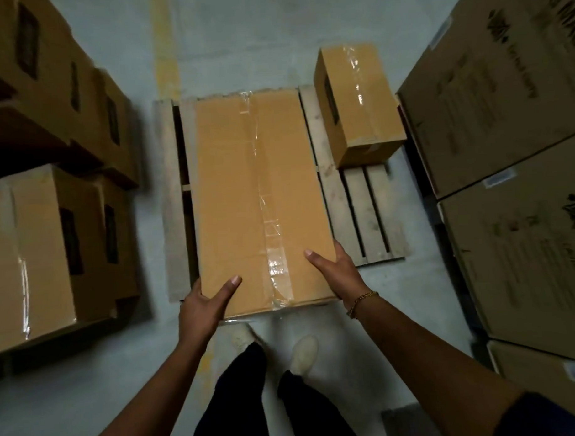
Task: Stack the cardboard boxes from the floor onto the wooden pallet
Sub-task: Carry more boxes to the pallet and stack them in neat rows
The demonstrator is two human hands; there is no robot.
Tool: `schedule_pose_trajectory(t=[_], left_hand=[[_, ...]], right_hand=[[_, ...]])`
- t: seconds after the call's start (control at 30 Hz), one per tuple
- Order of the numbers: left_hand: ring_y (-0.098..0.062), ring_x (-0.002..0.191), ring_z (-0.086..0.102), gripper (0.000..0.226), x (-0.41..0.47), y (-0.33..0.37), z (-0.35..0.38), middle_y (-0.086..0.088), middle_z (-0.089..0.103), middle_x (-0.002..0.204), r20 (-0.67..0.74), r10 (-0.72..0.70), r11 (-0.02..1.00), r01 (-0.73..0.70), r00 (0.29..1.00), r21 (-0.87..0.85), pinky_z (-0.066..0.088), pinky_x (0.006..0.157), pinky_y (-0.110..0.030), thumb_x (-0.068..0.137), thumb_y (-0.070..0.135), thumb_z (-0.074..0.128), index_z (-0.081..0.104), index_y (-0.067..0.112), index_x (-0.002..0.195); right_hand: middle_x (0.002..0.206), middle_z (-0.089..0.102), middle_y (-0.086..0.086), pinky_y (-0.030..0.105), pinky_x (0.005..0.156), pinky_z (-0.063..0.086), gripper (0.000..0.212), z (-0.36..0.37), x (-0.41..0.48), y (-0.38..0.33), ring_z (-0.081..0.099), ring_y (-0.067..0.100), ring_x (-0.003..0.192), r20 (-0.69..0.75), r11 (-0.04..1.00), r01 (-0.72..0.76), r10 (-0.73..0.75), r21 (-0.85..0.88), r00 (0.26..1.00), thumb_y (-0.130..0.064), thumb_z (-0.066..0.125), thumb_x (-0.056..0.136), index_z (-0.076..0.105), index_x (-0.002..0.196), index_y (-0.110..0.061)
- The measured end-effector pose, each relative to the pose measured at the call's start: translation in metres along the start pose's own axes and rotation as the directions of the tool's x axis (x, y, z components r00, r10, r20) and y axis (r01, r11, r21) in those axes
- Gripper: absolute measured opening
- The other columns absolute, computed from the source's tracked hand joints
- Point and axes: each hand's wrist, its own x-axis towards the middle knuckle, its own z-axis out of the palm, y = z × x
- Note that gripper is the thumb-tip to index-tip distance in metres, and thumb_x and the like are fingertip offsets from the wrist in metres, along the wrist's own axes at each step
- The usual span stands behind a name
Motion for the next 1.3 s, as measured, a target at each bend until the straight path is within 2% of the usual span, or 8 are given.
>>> schedule_pose_trajectory(t=[0.1,0.27,0.43,0.5,0.63,0.9,1.2,1.3], left_hand=[[-0.019,0.106,0.069,0.073,0.009,0.020,0.033,0.010,0.074,0.111,0.016,0.004,1.000,-0.003,1.000,-0.018,0.054,0.099,-0.044,0.067,0.078,0.078,0.067,0.033,0.123],[-0.016,0.102,0.064,0.053,0.035,0.053,0.077,0.008,0.070,0.109,0.020,0.011,1.000,-0.010,1.000,-0.021,0.046,0.089,-0.033,0.082,0.057,0.079,0.066,0.030,0.126],[-0.018,0.100,0.063,0.053,0.076,0.081,0.108,0.007,0.069,0.106,0.009,-0.029,1.000,0.029,1.000,-0.010,0.047,0.089,-0.035,0.082,0.057,0.078,0.065,0.030,0.126],[-0.019,0.101,0.063,0.058,0.093,0.091,0.119,0.006,0.069,0.108,-0.005,-0.042,0.999,0.042,0.999,-0.001,0.047,0.089,-0.036,0.082,0.059,0.077,0.065,0.027,0.130],[-0.021,0.103,0.059,0.063,0.126,0.110,0.140,0.005,0.064,0.110,-0.035,-0.057,0.998,0.058,0.998,0.032,0.047,0.093,-0.039,0.085,0.059,0.075,0.060,0.025,0.137],[-0.023,0.106,0.066,0.057,0.189,0.124,0.180,0.007,0.069,0.106,-0.004,-0.056,0.998,0.056,0.998,-0.030,0.052,0.096,-0.040,0.080,0.068,0.076,0.062,0.035,0.125],[-0.020,0.103,0.059,0.073,0.250,0.158,0.236,0.004,0.063,0.112,-0.055,-0.040,0.999,0.038,0.998,-0.024,0.050,0.096,-0.041,0.082,0.061,0.073,0.057,0.023,0.142],[-0.020,0.103,0.060,0.079,0.283,0.160,0.263,0.005,0.063,0.112,-0.081,-0.035,0.999,0.035,0.996,-0.005,0.050,0.094,-0.042,0.080,0.069,0.073,0.057,0.024,0.143]], right_hand=[[0.130,0.067,-0.009,0.042,0.108,0.051,0.076,-0.033,0.016,-0.005,0.064,0.012,0.119,-0.020,0.999,-0.031,0.030,-0.026,0.999,-0.060,0.079,0.079,0.053,0.144,-0.030],[0.132,0.065,-0.008,0.046,0.108,0.051,0.074,-0.066,0.061,-0.015,0.062,0.016,0.121,-0.030,0.997,-0.071,0.071,-0.027,0.997,-0.057,0.078,0.082,0.051,0.146,-0.031],[0.140,0.062,-0.007,0.045,0.112,0.047,0.106,-0.084,0.119,-0.029,0.058,0.017,0.128,-0.019,0.995,-0.097,0.096,-0.033,0.995,-0.077,0.076,0.060,0.047,0.151,-0.030],[0.141,0.061,-0.005,0.046,0.112,0.047,0.102,-0.089,0.141,-0.038,0.058,0.018,0.128,-0.004,0.993,-0.109,0.109,-0.047,0.994,-0.074,0.077,0.064,0.046,0.151,-0.029],[0.130,0.065,-0.004,0.038,0.105,0.051,0.060,-0.098,0.187,-0.056,0.061,0.018,0.120,0.018,0.993,-0.104,0.105,-0.046,0.994,-0.045,0.076,0.089,0.053,0.142,-0.028],[0.132,0.066,-0.003,0.044,0.104,0.052,0.067,-0.118,0.263,-0.069,0.063,0.018,0.118,0.024,0.990,-0.055,0.058,-0.127,0.998,-0.050,0.075,0.089,0.049,0.148,-0.029],[0.130,0.065,-0.004,0.045,0.107,0.051,0.065,-0.142,0.359,-0.075,0.062,0.018,0.118,0.055,0.994,-0.042,0.048,-0.105,0.997,-0.047,0.074,0.090,0.049,0.147,-0.029],[0.130,0.066,-0.005,0.043,0.108,0.050,0.062,-0.148,0.405,-0.068,0.062,0.016,0.119,0.081,0.997,-0.027,0.032,-0.069,0.996,-0.044,0.075,0.091,0.052,0.146,-0.028]])
